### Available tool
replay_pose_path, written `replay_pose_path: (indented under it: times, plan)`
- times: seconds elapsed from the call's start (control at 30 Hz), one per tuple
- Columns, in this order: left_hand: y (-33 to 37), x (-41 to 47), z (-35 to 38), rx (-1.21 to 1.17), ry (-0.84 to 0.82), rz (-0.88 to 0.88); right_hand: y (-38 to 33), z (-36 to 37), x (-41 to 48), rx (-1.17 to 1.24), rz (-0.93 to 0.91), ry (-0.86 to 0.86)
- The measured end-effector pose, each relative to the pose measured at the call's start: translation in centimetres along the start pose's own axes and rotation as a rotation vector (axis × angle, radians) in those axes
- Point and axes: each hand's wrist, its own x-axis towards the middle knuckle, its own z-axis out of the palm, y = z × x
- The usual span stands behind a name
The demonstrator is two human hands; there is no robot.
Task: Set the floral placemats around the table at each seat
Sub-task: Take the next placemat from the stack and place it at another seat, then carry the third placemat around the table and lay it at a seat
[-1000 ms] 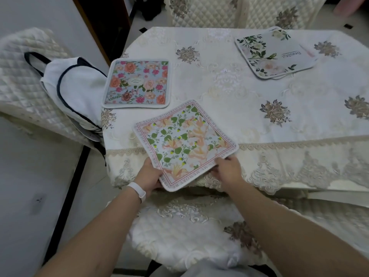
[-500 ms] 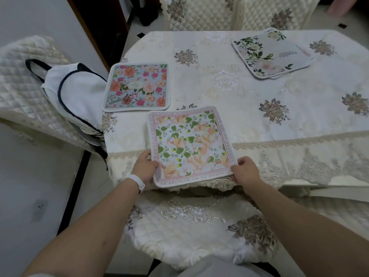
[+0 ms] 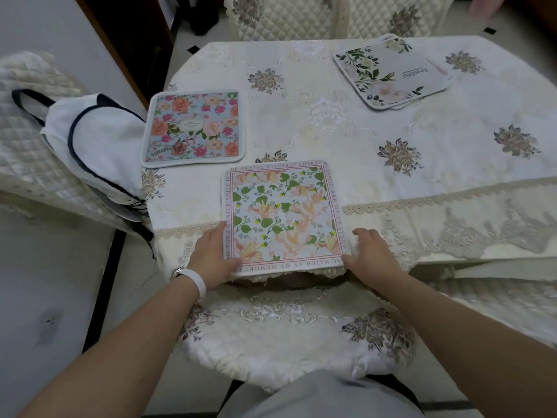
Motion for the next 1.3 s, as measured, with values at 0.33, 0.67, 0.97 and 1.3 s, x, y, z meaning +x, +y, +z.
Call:
replay_pose_path:
  times: [0.33,0.67,0.97,1.3]
  plan:
    - [-1.7,-0.5,1.0,0.436,-0.072,0.16,0.0,1.1,-0.3,-0.079,-0.231,-0.104]
    - [-1.7,-0.6,0.9,0.431,-0.034,0.159,-0.2,1.7,-0.5,-0.147,-0.244,-0.03]
    - [-1.1,-0.9,0.5,0.4,-0.051,0.143,0.9,0.7,-1.0,-0.247,-0.288,-0.088]
    - [3.5,-2.1,2.1,0.174,0.042,0.171,2.7,-6.6,-1.8,-0.049,-0.189,0.035]
